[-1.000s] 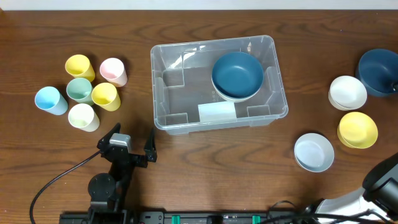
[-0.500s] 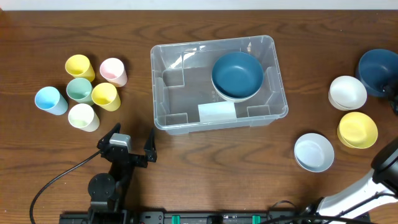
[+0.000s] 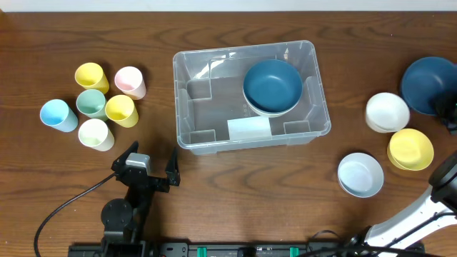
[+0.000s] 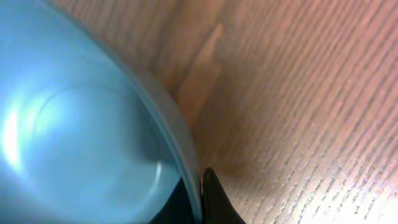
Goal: Pack container
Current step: 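Grasp the second dark teal bowl at the right with the right gripper, then stack the second teal bowl onto the bowls in the container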
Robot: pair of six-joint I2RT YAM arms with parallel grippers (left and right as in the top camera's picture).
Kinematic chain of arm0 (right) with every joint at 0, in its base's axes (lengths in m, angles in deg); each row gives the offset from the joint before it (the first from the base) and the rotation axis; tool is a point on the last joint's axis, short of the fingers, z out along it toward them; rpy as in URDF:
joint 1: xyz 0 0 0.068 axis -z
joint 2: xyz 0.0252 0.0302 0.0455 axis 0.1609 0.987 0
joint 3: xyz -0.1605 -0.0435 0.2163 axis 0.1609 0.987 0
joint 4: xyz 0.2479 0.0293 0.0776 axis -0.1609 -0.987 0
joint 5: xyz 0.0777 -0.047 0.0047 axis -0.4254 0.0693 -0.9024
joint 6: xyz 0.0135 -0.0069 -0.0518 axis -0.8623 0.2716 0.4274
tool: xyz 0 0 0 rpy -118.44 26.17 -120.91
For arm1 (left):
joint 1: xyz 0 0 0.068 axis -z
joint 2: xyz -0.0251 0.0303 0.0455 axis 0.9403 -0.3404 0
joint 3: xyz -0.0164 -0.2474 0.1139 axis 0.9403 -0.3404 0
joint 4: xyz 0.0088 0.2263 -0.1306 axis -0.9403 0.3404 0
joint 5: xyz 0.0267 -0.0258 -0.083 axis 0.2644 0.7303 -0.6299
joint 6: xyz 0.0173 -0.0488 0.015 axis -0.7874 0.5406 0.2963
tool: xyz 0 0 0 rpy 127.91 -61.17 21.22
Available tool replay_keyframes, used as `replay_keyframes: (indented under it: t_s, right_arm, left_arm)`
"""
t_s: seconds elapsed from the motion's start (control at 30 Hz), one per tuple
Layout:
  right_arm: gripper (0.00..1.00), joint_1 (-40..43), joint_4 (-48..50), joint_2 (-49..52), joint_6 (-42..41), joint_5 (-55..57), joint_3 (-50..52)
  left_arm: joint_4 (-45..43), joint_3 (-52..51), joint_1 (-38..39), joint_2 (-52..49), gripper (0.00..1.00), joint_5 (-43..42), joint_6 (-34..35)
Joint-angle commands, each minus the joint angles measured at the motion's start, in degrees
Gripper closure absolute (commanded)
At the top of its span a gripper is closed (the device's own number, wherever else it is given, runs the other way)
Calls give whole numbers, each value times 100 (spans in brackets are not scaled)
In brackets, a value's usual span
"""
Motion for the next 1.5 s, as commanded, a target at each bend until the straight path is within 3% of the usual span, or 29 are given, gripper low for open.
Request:
replay_keyframes:
  t_s: [0.0, 0.23, 0.47, 0.67, 0.77, 0.93, 1.17, 1.33, 1.47]
  right_arm:
    - [99, -11, -46, 24, 46, 42, -7]
    - [99, -42, -118, -511, 44, -83, -35]
    - [98, -232, -251, -1805, -122, -1095, -63]
    - [98, -876, -520, -2815, -433, -2643, -63]
    - [97, -1510, -688, -3082, -433, -2852, -63]
    - [95, -2804, -1027, -3143, -267, -2588, -63]
    - [94, -4415, -1502, -2997, -42, -994, -57]
    - [93, -5117, -1646, -2804, -63, -79, -57]
    - [93, -5296, -1648, -2581, -107, 4, -48]
  left_arm:
    - [186, -105, 24, 33, 2, -66, -79]
    - [188, -105, 24, 33, 2, -66, -79]
    - [188, -105, 24, 33, 2, -66, -79]
    - [188, -105, 24, 33, 2, -66, -79]
    - [188, -105, 24, 33, 2, -66, -79]
    - [188, -105, 24, 33, 2, -66, -79]
    - [188, -105, 24, 33, 2, -66, -79]
    - [188, -105, 24, 33, 2, -66, -79]
    - [188, -105, 24, 33, 2, -66, -79]
